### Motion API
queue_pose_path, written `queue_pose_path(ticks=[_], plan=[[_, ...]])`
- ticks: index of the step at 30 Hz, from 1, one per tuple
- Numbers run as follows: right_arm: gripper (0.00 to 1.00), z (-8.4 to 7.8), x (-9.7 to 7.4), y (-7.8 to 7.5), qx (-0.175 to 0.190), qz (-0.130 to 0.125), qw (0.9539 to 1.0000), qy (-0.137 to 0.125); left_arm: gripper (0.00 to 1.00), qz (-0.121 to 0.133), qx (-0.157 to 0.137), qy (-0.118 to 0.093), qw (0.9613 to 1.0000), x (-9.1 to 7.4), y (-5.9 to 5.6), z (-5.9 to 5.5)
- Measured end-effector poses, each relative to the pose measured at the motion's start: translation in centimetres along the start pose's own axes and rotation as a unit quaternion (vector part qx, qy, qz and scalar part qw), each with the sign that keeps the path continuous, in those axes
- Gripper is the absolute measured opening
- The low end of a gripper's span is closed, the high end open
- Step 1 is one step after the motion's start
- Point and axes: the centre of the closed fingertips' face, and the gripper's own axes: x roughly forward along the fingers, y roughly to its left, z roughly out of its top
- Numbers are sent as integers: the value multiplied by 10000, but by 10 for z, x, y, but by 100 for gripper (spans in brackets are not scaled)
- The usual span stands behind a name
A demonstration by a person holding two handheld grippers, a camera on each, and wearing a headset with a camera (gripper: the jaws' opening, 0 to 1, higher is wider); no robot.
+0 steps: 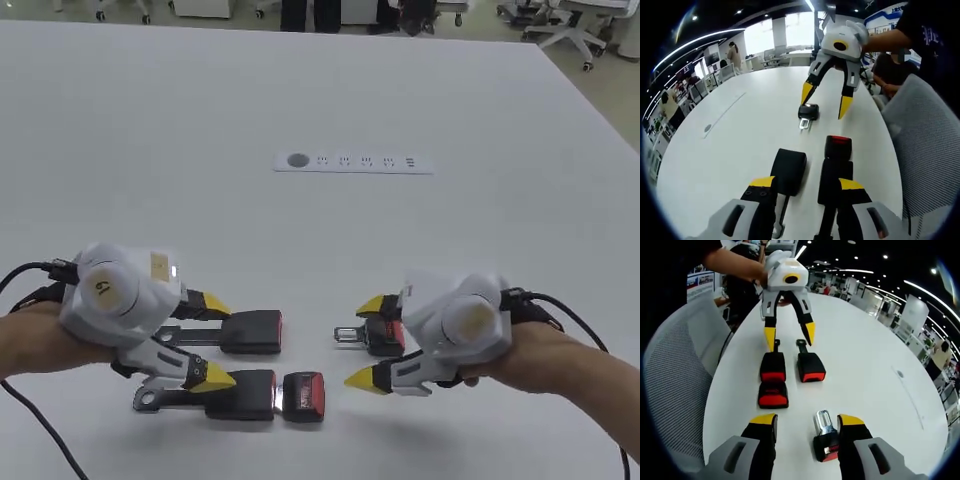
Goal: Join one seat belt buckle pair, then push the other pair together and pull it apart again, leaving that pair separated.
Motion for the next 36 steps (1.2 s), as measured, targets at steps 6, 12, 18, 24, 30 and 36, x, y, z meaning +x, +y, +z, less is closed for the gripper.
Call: queue_pose_path(ticks=[6,12,18,24,30,36], plan=[[47,-5,-4,-9,-24,-92,10000,28,49,43,-4,71,10000,2,5,-4],[47,-15,-3,-17,-26,-133,9999,74,48,97,-40,90,9999,4,13,-9],[47,-18,-7,-19,-55,-142,9998,142,48,133,-52,109,9998,6,19,-12],[46,-25,-7,-23,-79,-151,9996,220,47,123,-42,146,9998,10,25,-14],[45,-33,-6,-29,-59,-177,9994,286,46,100,-42,187,9998,15,32,-15],[43,-44,-2,-36,-98,-171,9990,403,45,48,-60,238,9997,22,34,-15]])
